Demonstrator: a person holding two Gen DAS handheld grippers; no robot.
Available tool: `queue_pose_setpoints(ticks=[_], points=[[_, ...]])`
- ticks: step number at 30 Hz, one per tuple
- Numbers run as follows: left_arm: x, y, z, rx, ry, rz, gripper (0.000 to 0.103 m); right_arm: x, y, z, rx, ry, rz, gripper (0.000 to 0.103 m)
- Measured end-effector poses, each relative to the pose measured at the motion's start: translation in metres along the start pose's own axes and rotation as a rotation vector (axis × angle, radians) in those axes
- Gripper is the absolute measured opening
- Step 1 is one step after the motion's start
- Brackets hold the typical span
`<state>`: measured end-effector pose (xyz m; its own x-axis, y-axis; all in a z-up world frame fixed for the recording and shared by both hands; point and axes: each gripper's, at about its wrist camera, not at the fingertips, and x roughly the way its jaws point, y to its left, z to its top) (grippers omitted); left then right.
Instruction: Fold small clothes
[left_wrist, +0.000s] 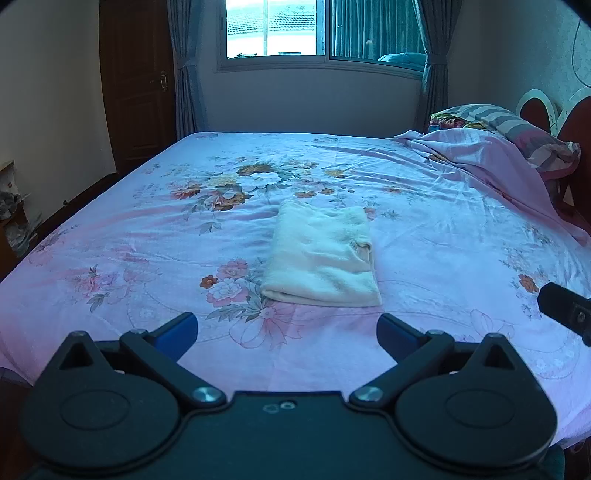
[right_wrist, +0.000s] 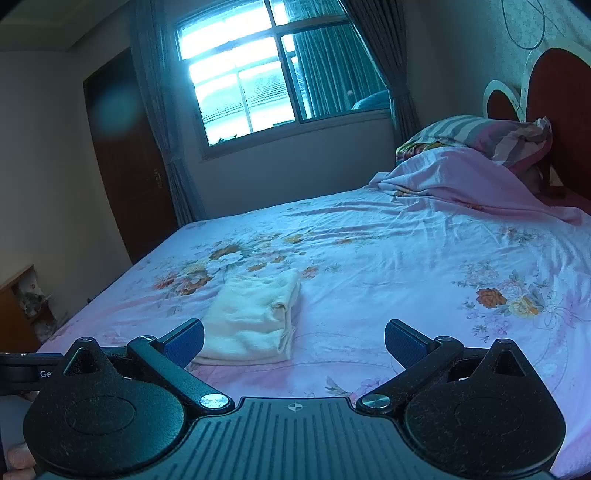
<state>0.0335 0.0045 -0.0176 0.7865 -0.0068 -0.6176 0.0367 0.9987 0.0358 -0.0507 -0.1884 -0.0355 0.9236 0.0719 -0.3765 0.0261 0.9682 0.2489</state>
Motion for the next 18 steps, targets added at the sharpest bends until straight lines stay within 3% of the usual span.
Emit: queue_pose_setpoints(ticks=[18], points=[[-0.0007,0.0013,-0.0003,-0.004,-0.005,-0.012,0.102,0.0033,-0.0001,-0.0012,-0.001,0.011,0.002,0.103]])
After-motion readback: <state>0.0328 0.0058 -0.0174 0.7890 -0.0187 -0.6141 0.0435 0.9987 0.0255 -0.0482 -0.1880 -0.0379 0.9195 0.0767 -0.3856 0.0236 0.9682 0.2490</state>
